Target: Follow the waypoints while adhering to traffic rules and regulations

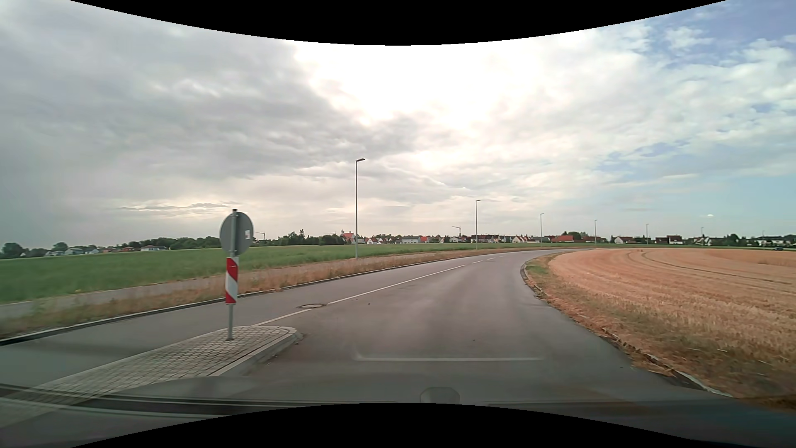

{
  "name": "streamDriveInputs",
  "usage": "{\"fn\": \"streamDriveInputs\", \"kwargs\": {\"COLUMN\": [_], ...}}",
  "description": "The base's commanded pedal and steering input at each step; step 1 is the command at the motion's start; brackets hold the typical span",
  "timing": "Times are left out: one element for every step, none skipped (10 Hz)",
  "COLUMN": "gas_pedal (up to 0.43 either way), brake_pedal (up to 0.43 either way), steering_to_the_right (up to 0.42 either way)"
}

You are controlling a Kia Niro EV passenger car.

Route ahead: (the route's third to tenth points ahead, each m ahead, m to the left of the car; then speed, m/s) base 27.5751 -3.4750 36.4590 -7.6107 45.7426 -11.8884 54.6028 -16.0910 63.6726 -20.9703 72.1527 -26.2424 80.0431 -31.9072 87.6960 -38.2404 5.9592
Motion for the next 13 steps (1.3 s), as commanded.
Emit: {"fn": "streamDriveInputs", "kwargs": {"gas_pedal": [0.197,0.220,0.220,0.228,0.240,0.240,0.240,0.240,0.240,0.240,0.240,0.240,0.240], "brake_pedal": [0.000,0.000,0.000,0.000,0.000,0.000,0.000,0.000,0.000,0.000,0.000,0.000,0.000], "steering_to_the_right": [0.141,0.127,0.115,0.111,0.106,0.083,0.065,0.053,0.042,0.040,0.043,0.044,0.046]}}
